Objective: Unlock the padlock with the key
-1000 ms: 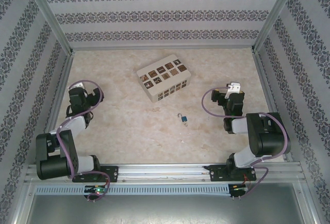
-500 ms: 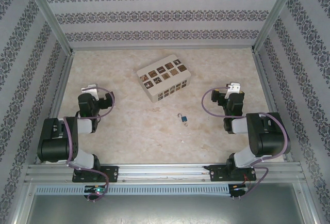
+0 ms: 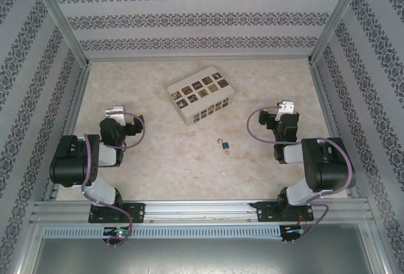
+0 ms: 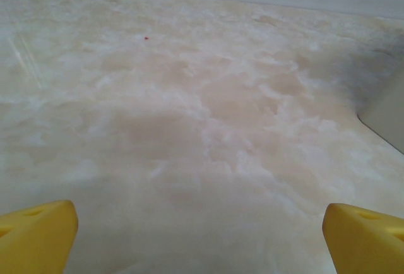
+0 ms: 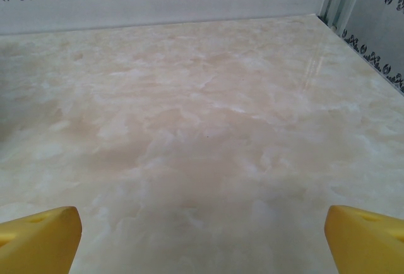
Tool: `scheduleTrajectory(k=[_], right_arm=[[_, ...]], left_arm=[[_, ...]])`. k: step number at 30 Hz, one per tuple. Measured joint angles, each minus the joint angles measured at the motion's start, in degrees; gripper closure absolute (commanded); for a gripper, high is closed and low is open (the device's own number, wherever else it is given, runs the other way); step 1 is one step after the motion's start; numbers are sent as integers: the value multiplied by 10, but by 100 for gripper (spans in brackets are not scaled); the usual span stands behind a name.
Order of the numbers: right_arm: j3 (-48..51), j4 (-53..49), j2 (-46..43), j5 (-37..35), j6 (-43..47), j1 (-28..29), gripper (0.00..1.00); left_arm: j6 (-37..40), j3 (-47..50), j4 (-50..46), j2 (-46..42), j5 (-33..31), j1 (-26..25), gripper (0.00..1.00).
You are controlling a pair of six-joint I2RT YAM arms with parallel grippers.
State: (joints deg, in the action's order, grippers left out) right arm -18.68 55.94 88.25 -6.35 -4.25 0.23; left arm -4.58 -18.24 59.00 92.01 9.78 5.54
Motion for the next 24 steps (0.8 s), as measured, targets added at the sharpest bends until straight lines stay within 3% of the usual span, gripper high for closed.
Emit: scheduleTrajectory(k=[9,24], right_arm=[[0,0,0,0,2,1,2],[-14,-9,0,-2,13,10,2]], left_arm=[[12,-18,-5,0,-27,-17,1],[21,-19,-17,0,-13,-17,1]])
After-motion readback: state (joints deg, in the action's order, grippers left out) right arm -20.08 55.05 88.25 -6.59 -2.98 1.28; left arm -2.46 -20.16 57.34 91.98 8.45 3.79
